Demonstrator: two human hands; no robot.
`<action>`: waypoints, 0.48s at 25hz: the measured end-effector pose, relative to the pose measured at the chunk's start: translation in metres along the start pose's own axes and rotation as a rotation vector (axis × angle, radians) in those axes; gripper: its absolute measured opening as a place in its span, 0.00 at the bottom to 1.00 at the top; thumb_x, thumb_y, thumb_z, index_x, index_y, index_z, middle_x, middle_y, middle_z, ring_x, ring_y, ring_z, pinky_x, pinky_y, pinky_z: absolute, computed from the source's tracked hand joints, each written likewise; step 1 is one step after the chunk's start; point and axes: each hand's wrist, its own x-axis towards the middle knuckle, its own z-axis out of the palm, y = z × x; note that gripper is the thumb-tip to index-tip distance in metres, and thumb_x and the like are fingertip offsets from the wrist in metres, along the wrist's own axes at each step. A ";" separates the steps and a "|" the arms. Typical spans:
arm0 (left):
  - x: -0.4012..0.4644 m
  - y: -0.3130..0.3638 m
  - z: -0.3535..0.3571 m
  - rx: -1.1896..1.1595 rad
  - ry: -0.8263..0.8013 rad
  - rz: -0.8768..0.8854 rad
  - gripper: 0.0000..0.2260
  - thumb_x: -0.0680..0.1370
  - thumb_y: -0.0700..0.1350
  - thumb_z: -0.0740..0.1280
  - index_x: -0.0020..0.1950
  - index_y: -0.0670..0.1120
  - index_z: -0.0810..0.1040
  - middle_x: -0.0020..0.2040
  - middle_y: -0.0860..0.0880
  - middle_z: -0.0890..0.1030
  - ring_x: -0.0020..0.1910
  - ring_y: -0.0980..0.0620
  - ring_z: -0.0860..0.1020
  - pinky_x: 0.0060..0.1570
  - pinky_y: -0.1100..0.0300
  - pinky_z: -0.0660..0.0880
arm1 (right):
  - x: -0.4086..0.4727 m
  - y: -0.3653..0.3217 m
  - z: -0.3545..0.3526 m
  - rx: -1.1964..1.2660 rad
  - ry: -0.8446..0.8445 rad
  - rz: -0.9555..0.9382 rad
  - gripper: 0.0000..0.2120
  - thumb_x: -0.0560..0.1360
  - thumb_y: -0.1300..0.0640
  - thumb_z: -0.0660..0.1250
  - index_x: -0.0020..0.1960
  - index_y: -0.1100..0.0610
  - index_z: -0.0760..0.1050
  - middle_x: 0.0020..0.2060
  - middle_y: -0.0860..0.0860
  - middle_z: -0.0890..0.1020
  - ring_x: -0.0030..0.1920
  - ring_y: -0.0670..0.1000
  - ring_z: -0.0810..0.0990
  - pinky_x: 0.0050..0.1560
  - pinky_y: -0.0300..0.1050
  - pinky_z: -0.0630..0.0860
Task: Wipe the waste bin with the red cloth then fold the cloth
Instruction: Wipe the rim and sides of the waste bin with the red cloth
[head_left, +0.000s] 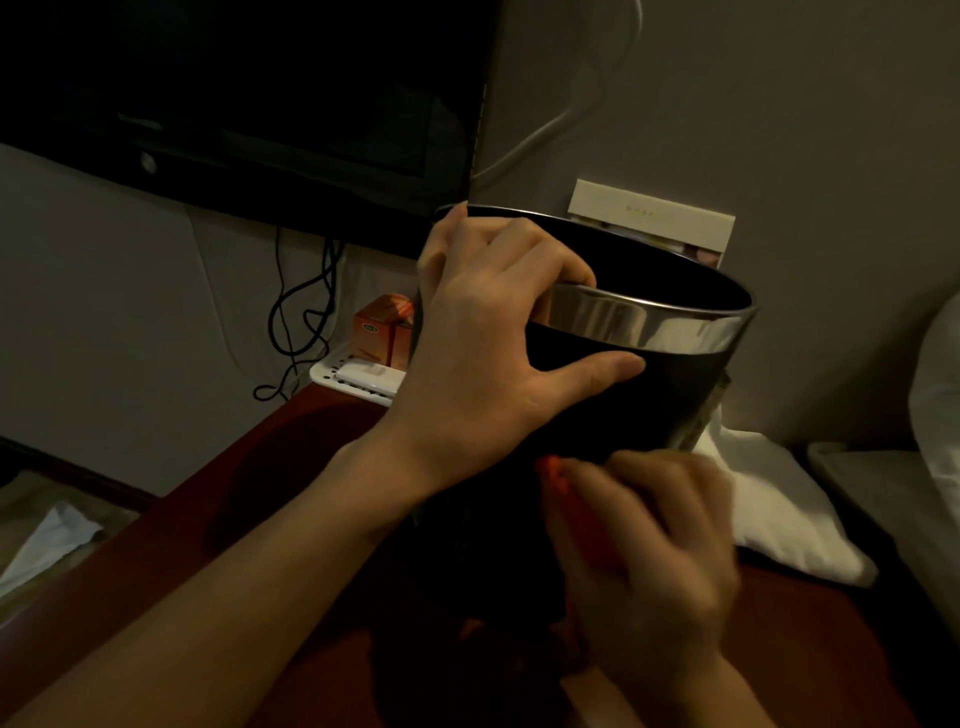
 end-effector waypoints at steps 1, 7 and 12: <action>0.001 -0.001 0.000 -0.003 0.000 -0.001 0.17 0.68 0.59 0.73 0.48 0.54 0.70 0.48 0.58 0.72 0.57 0.56 0.69 0.70 0.47 0.56 | 0.006 0.002 -0.004 -0.005 0.031 0.053 0.06 0.75 0.57 0.75 0.47 0.60 0.86 0.43 0.55 0.80 0.45 0.54 0.74 0.41 0.55 0.73; 0.006 -0.018 -0.012 -0.063 -0.079 -0.010 0.18 0.67 0.60 0.73 0.48 0.52 0.73 0.48 0.54 0.76 0.56 0.54 0.73 0.70 0.50 0.58 | -0.005 -0.009 0.008 0.040 -0.071 0.003 0.07 0.76 0.54 0.74 0.45 0.57 0.86 0.44 0.50 0.79 0.43 0.52 0.74 0.41 0.54 0.72; 0.006 -0.019 -0.017 -0.025 -0.151 -0.012 0.17 0.69 0.59 0.71 0.51 0.50 0.76 0.54 0.53 0.77 0.60 0.53 0.72 0.71 0.47 0.56 | 0.011 0.014 -0.009 0.044 0.118 0.189 0.07 0.74 0.58 0.76 0.46 0.63 0.84 0.42 0.53 0.80 0.44 0.53 0.75 0.44 0.57 0.73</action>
